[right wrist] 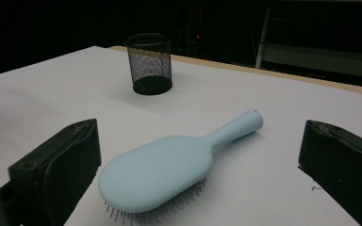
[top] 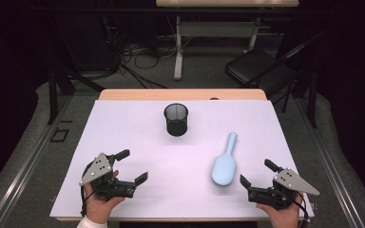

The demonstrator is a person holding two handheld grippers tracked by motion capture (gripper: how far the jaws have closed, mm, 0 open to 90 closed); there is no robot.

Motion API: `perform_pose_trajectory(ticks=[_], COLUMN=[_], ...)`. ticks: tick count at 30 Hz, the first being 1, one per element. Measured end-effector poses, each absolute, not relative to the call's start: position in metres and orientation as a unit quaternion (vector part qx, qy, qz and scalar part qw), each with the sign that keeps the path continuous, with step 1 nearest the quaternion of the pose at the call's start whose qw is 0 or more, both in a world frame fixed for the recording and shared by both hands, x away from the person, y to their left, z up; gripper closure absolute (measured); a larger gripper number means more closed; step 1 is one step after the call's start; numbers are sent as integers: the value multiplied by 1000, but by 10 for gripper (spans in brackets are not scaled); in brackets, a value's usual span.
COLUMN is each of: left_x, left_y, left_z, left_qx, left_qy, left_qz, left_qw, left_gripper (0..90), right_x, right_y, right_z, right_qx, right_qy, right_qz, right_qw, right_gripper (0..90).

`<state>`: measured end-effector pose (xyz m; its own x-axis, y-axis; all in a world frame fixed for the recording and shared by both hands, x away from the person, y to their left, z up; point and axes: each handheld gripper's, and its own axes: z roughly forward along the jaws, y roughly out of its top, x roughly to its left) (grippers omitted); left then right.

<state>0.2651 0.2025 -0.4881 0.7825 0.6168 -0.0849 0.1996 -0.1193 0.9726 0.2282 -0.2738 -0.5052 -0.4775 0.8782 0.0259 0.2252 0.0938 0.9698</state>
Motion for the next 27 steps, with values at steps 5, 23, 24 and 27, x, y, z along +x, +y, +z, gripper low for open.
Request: perform_pose_trajectory(ticks=[5,23,24,27], left_x=[264,264,264,265], left_y=[204,205,205,205], left_z=[-488,-492,-492,-493], left_qx=[730,731,731,729], left_qy=[282,293,293,295], left_qz=[175,174,173,167], left_qw=[598,591,591,595], left_gripper=[5,5,5,5], right_x=[230,238,238,239], right_y=[-274,-279,-280,-281], right_z=[-506,-509,-508,-508], right_qx=[413,429,436,441], right_qy=[674,682,682,680], right_qz=[533,519,515,513], right_qw=[302,285,282,282], right_gripper=[0,0,0,20])
